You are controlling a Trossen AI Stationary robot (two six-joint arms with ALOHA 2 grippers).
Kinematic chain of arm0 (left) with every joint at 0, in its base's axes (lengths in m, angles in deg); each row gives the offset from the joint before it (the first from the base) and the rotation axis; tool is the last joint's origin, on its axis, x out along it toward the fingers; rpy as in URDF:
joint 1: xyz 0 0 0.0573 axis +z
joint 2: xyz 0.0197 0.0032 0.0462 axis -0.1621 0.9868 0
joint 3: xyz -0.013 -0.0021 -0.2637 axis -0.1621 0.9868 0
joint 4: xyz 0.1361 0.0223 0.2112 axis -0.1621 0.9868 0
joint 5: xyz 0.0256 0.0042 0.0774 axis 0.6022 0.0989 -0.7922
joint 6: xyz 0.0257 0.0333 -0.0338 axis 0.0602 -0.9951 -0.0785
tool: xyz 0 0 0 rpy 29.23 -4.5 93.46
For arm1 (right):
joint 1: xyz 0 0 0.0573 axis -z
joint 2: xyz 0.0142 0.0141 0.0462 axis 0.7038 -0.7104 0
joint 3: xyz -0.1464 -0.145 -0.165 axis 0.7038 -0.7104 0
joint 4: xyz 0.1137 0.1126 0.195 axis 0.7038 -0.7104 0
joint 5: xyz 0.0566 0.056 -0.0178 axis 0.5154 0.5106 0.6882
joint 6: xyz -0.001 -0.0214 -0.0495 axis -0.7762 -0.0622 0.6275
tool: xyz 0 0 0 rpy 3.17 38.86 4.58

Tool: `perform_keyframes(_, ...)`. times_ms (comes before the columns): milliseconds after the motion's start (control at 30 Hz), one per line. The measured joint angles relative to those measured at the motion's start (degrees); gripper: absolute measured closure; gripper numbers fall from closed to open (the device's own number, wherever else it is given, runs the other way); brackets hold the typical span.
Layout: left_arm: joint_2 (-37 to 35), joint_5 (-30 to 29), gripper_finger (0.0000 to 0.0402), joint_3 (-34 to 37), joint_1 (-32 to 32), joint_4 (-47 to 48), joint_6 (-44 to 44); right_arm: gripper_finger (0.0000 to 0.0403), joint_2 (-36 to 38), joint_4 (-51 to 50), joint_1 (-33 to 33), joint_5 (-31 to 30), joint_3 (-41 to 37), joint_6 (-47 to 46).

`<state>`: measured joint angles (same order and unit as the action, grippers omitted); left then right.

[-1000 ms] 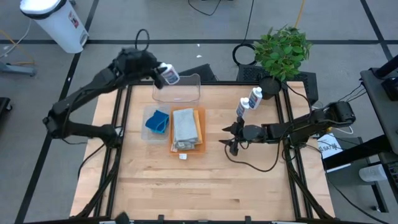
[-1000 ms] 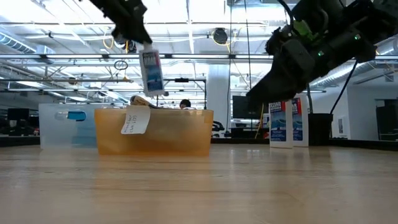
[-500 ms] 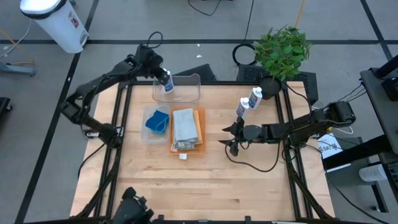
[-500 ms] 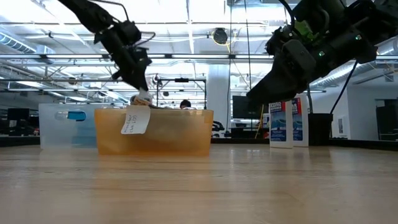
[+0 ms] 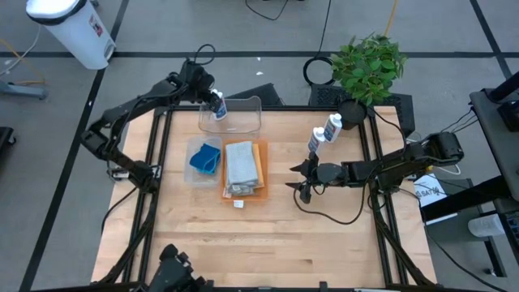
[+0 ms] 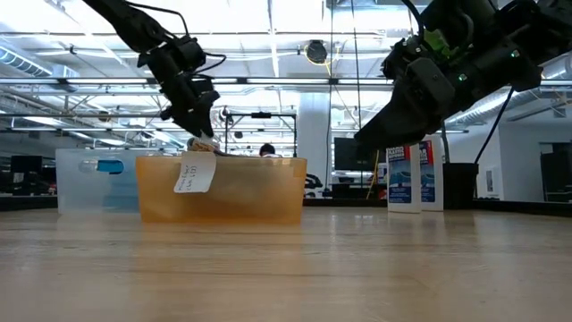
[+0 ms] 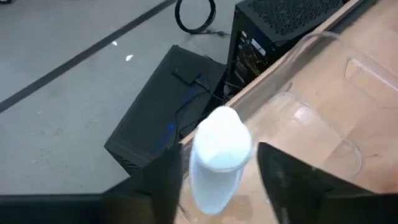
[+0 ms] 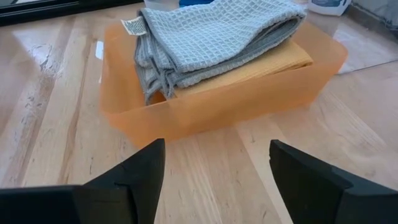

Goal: Pick & Place Kitchen Items
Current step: Put the plastic restorer bottle into the transparent bin

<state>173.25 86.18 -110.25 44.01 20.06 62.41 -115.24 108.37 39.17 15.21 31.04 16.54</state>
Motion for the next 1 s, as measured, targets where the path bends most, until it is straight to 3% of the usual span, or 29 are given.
perform_keyframes(167, -2.5, -1.1, 0.0126, 0.0, -0.2, -0.2, 0.0, 0.0149, 1.1, -0.9, 0.0, 0.0, 0.0, 0.0)
perform_keyframes(367, -10.2, -2.5, 0.0082, -0.1, -0.2, 2.3, 0.2, 0.0149, 8.6, -11.6, -0.2, -0.3, 0.0, -2.5)
perform_keyframes(467, -15.0, 0.6, 0.0071, -0.1, -0.2, 5.2, 0.8, 0.0149, 13.4, -21.4, -0.2, -2.5, 0.0, -7.1)
perform_keyframes(600, -20.9, 9.7, 0.0065, 1.2, -1.5, 7.5, -0.5, 0.0149, 18.0, -36.2, -0.2, -7.0, 0.0, -16.4)
perform_keyframes(800, -29.7, 18.5, 0.0066, 12.2, -5.5, -0.7, -2.7, 0.0149, 19.9, -50.4, -0.2, -11.3, -0.6, -28.7)
perform_keyframes(1000, -37.1, 19.1, 0.0066, 27.6, -8.5, -18.3, 0.4, 0.0149, 19.8, -37.8, -0.1, -15.4, -9.3, -28.4)
